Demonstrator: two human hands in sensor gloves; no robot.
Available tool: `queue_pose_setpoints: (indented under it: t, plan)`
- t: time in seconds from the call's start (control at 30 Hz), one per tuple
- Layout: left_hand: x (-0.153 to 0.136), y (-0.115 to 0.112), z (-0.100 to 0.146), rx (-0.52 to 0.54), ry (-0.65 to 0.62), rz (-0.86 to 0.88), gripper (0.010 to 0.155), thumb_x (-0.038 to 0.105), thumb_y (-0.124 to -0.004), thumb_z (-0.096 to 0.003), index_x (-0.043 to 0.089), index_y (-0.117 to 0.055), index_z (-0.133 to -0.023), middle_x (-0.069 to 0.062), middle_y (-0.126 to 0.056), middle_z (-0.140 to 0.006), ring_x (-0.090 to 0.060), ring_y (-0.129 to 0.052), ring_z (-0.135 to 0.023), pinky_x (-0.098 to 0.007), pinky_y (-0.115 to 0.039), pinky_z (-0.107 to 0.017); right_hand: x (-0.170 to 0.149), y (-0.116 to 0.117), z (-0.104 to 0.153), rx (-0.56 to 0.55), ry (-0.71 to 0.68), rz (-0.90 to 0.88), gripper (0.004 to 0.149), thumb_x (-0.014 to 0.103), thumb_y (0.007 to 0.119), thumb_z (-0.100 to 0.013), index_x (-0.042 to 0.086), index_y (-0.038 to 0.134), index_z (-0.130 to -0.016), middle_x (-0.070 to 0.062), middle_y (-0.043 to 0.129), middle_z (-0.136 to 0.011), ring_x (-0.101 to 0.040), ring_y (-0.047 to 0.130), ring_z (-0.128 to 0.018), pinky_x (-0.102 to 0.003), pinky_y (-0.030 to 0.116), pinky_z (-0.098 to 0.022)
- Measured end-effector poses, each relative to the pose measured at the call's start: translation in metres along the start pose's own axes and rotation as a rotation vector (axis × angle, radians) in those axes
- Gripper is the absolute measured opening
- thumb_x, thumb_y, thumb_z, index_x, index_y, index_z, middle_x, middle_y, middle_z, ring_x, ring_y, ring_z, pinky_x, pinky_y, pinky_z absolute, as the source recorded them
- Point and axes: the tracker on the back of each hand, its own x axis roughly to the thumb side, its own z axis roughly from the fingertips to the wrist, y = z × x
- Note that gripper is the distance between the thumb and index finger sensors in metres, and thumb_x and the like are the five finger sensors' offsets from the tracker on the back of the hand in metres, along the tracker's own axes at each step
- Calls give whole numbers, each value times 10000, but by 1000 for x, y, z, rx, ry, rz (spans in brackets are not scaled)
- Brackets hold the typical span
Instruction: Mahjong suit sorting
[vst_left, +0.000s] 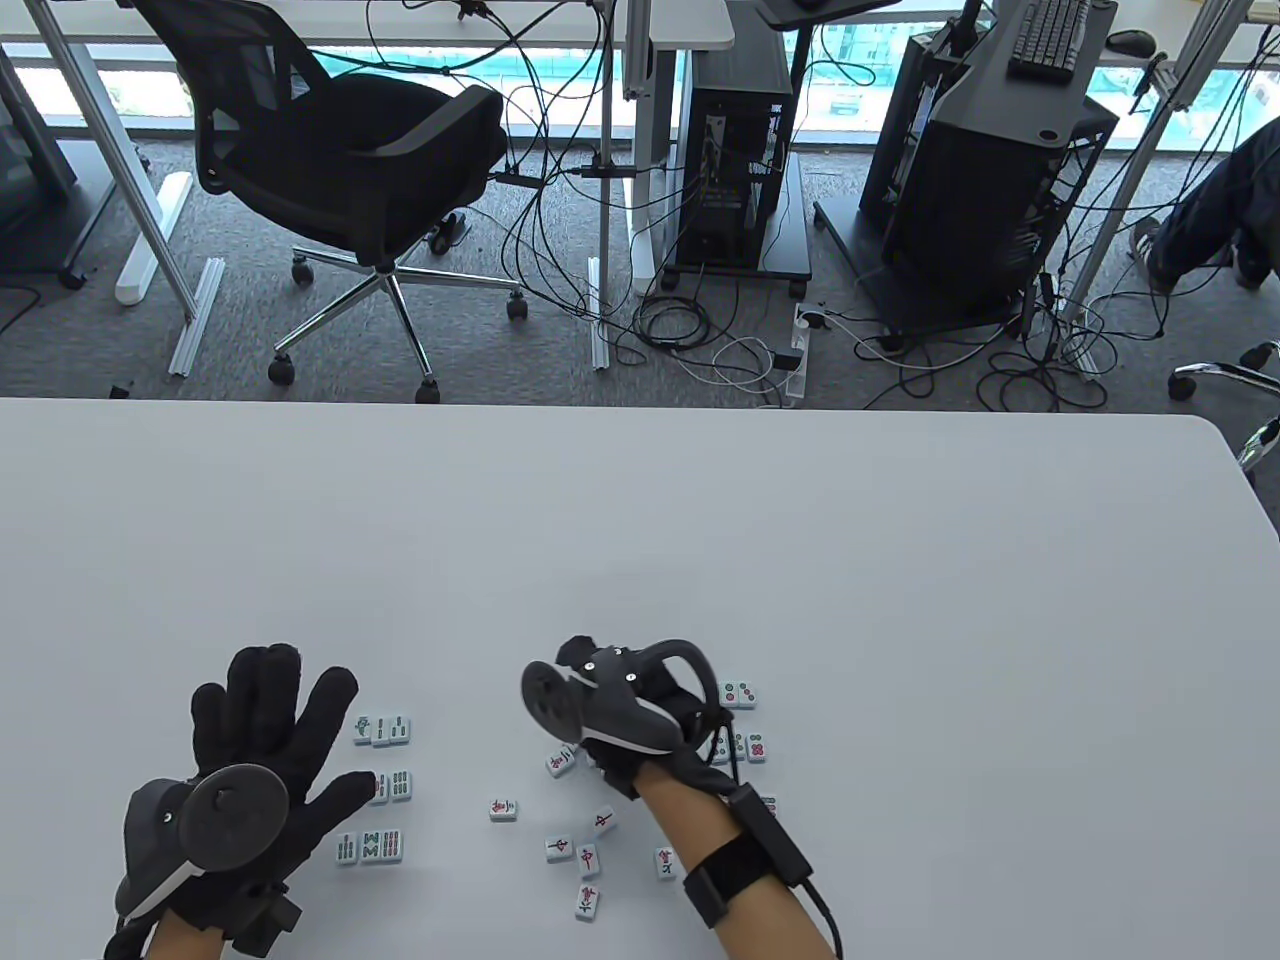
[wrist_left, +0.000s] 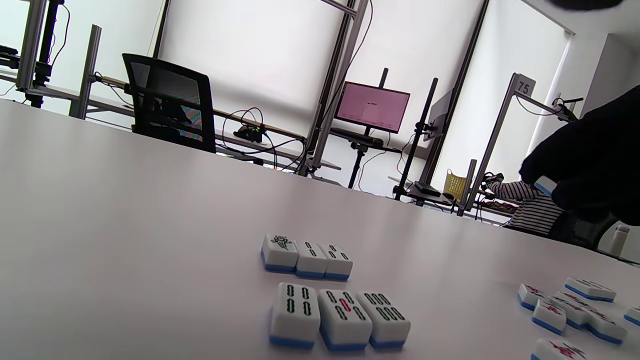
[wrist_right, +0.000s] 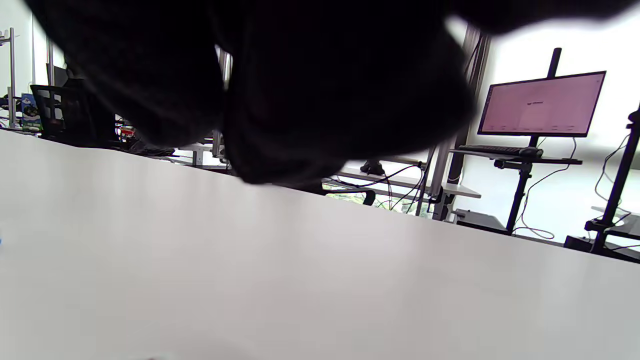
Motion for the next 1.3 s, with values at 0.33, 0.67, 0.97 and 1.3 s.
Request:
queue_pose_setpoints:
  t: [0.33,0.67,0.97,1.3]
  plan:
    - [0,-3,-1,-6,0,-1,843,754,-579,-372,470,-187,-1062,165,121,-1097,-151,130,-1096,-556,17,-768,-124,8,67,88,79,114,593,393,877,-342,57,780,-821,-36,1002,-486,-162,982,-212,-273,867,-130]
    - [-1,-6,-3,-33,10,-4,846,757,-571,-372,471,-173,-1061,164,122,-1098,-152,130,-1097,-558,14,-769,-147,67,90,357,137,93,573,380,871,-352,71,783,-826,-44,996,-515,-174,984,-236,-285,870,-145]
    - [-3,-8,-4,-73,41,-16,844,749,-586,-377,465,-189,-1065,163,120,-1096,-154,129,-1094,-555,10,-771,-142,75,87,427,150,122,592,368,843,-369,111,732,-890,-49,973,-538,-171,965,-243,-282,851,-148]
    - [-3,-9,-5,-76,33,-8,841,745,-591,-378,461,-204,-1068,160,113,-1099,-157,121,-1096,-553,-3,-777,-129,17,74,199,244,9,613,382,842,-376,91,728,-903,-59,996,-489,-167,956,-184,-274,835,-102]
